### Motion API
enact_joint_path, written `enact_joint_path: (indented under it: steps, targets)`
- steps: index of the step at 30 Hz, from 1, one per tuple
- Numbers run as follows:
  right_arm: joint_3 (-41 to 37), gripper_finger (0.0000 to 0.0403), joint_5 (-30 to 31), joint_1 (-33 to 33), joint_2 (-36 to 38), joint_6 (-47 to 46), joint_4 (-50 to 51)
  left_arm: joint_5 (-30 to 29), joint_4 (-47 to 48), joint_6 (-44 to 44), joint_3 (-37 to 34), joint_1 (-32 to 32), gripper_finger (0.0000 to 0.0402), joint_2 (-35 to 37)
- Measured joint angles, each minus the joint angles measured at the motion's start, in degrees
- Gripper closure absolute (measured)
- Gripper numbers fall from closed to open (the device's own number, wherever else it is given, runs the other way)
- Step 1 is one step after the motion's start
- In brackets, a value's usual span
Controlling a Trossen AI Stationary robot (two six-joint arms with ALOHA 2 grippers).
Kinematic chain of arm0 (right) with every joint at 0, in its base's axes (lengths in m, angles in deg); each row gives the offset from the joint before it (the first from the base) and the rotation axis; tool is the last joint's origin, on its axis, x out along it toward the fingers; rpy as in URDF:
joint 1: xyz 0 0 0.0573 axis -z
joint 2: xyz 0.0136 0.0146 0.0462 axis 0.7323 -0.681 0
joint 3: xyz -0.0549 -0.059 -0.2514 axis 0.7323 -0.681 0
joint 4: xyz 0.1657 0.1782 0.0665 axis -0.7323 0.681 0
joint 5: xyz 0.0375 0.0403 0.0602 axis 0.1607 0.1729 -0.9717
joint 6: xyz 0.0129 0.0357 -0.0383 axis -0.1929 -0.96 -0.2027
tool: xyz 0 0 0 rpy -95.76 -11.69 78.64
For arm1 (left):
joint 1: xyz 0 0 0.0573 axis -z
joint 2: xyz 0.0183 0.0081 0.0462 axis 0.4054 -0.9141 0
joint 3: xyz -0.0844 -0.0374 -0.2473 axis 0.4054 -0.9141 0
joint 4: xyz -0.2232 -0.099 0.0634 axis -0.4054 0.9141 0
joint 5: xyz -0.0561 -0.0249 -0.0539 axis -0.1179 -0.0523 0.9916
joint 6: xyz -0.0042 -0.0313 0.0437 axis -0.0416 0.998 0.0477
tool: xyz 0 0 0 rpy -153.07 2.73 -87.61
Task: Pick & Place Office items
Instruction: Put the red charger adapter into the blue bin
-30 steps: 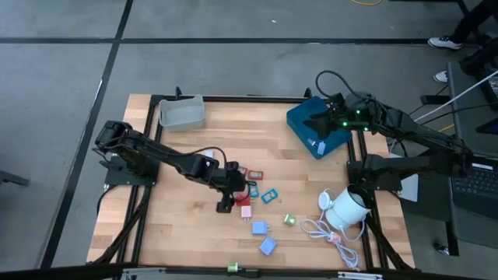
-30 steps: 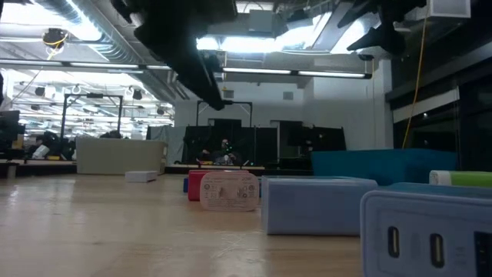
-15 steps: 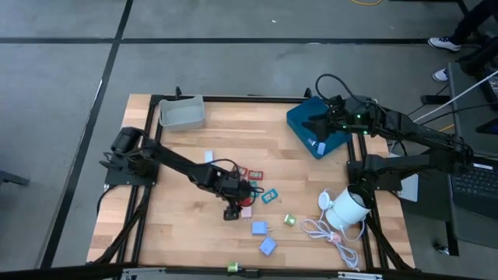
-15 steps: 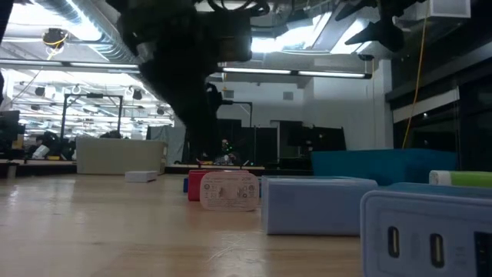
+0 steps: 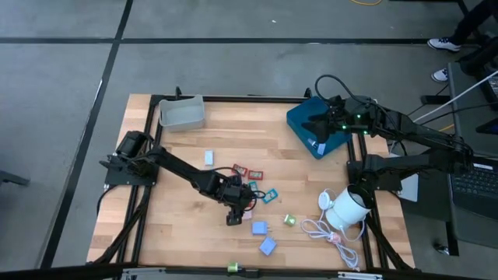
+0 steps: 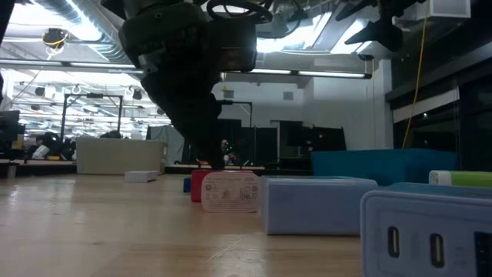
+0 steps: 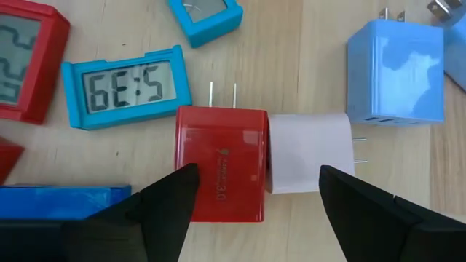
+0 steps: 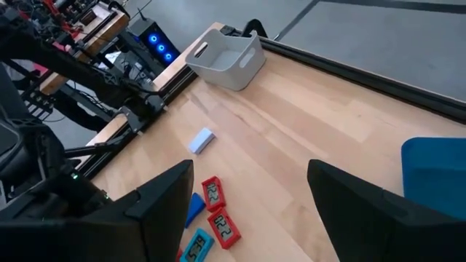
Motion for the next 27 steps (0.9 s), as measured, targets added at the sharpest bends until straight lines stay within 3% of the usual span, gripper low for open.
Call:
enact_joint_path:
  steps: [16,27]
  targets:
    - [0.0,0.0126,-0.92,0.0,0.0,1.51,0.04,-1.98,5.37,0.76,-0.11,-1.56,0.0121,-0.57]
    - [0.0,0.0126,-1.11,0.0,0.0,1.5,0.07,-5.23,7.01,-5.14,2.0,-2.43,0.0121,-0.22]
